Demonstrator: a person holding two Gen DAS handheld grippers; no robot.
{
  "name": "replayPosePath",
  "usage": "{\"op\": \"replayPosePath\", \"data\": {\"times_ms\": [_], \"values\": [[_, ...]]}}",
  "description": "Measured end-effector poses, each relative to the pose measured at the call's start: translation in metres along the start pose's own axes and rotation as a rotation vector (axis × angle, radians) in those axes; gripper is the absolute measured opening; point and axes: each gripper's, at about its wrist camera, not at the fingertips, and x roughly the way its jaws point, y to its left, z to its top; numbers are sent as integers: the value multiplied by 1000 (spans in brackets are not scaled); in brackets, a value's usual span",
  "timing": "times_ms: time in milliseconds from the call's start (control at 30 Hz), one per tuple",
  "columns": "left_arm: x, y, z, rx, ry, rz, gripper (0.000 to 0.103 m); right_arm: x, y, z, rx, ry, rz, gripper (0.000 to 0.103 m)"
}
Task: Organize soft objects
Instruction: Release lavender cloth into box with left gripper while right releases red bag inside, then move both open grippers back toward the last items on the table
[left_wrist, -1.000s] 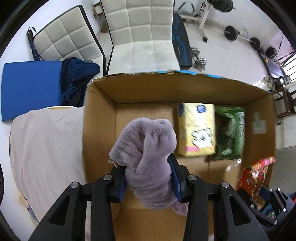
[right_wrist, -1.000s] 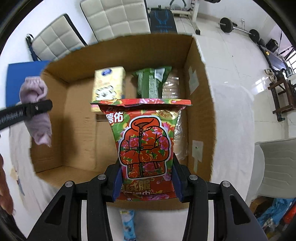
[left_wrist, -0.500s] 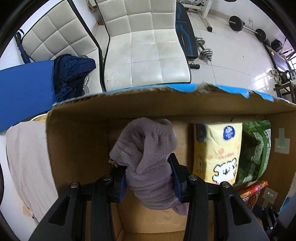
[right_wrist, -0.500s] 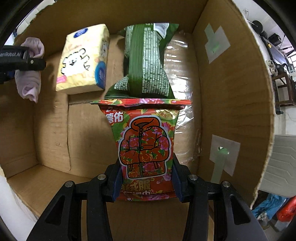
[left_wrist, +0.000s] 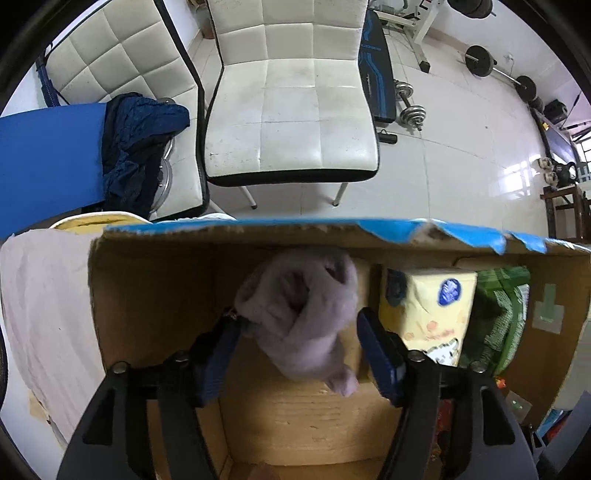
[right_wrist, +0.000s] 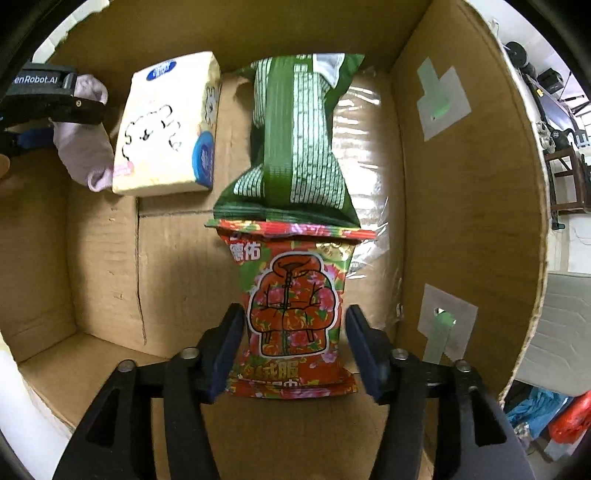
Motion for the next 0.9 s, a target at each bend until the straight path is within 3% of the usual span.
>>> {"op": "replayPosePath", "data": {"times_ms": [200,267,567,900], "values": [[-20,2,-19,-9,-34,-16,90,-23,3,0,7,-36,37,83],[-30,4,-31,-21,-52,-26,94,-37,6,0,4,-65,26,103],[-82,10,-106,-9,-192,-16,94,-81,3,-16,14,-173,19,103],[-123,17,-183,22,-320,17,94,-124,3,-77,7,-269,-4,103]]}}
